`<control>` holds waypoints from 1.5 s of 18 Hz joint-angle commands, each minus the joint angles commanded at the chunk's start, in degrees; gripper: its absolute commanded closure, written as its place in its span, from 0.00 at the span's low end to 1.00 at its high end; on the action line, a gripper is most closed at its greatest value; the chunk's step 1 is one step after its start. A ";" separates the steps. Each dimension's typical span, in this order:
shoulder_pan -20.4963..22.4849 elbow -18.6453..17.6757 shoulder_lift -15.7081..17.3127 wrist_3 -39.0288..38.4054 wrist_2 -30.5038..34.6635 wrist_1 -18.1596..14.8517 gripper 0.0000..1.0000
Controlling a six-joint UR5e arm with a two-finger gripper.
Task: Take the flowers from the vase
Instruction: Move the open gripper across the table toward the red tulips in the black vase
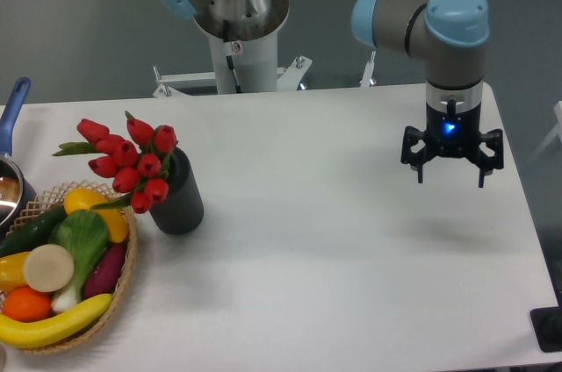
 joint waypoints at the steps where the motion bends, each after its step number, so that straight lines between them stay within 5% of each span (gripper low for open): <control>1: -0.09 -0.09 0.09 0.00 0.00 0.00 0.00; 5: -0.17 -0.88 0.96 0.00 -0.70 0.00 0.00; 11: -1.58 -7.81 5.35 -5.18 -2.63 0.53 0.00; 18: -3.51 -13.17 10.53 -5.54 -14.66 0.53 0.00; 22: -7.55 -19.41 15.63 -5.45 -18.18 0.53 0.00; 27: -8.61 -21.62 20.47 -5.36 -24.66 0.53 0.00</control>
